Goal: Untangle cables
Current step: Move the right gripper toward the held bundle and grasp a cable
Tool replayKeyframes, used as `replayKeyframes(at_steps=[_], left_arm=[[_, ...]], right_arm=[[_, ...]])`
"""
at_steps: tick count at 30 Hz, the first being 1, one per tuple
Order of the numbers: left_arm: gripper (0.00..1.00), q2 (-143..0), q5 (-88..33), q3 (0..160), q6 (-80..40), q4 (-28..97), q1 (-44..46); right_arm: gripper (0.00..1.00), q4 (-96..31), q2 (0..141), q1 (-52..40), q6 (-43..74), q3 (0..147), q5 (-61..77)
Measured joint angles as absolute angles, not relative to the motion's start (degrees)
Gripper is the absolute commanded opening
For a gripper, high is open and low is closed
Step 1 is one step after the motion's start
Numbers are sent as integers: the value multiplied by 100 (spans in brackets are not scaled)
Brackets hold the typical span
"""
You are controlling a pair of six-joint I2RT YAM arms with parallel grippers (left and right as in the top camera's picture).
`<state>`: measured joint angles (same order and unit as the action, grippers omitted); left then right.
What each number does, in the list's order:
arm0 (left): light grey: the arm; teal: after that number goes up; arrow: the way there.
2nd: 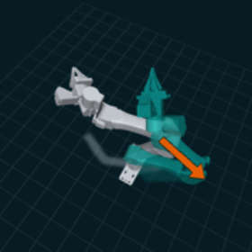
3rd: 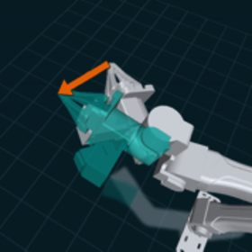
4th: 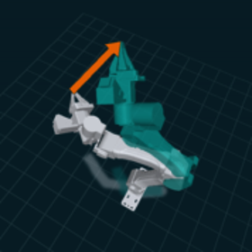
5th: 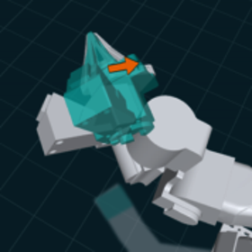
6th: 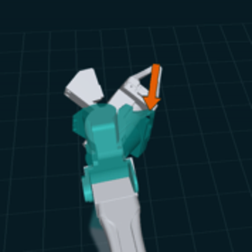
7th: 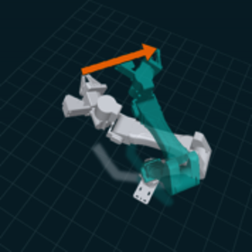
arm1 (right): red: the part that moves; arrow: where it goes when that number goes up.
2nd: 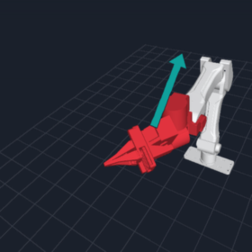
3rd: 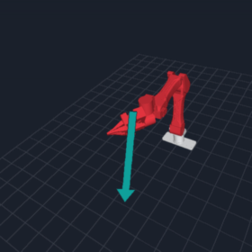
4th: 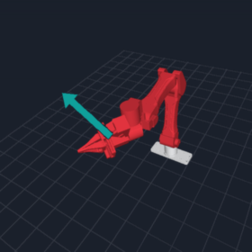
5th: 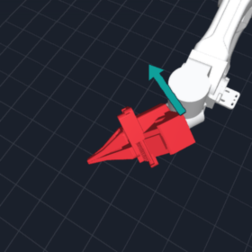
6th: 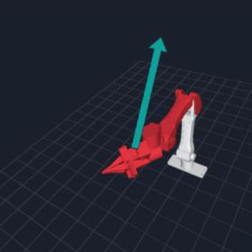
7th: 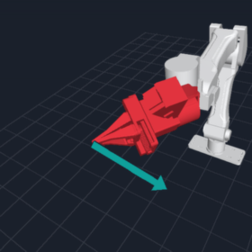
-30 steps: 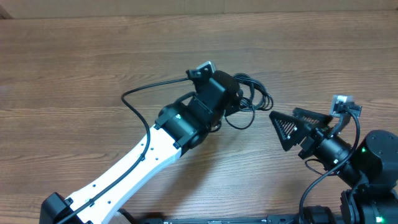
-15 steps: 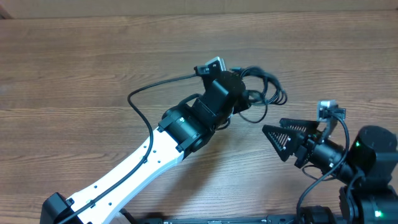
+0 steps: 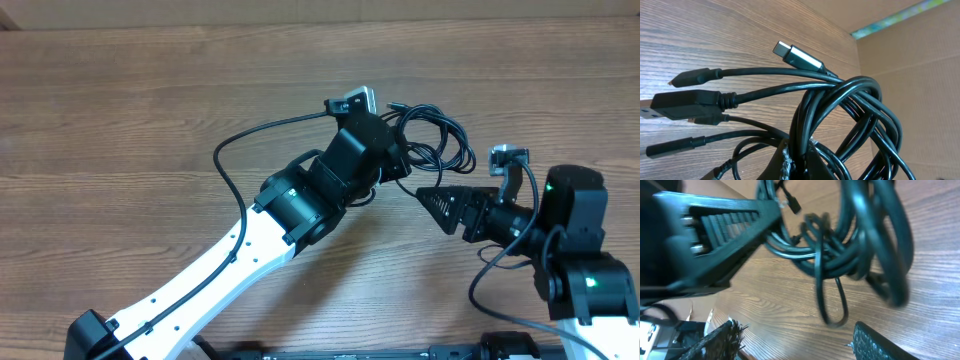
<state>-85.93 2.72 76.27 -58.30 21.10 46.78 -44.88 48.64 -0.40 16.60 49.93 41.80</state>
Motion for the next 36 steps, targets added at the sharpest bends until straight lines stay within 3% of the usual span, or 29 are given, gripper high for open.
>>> replayKeyframes(at_steps=[6, 14, 36], left_arm=[[4, -8593, -8, 7627, -5808, 2010, 4678], [4, -8593, -285, 7627, -5808, 2156, 4678], [4, -8593, -279, 7629, -5723, 3055, 4678]], right_arm=[[61, -4499, 5107, -40, 1492, 4993, 4171], [4, -4517, 5118, -40, 1374, 4993, 4167], [4, -4204, 5118, -40, 1374, 4993, 4932]])
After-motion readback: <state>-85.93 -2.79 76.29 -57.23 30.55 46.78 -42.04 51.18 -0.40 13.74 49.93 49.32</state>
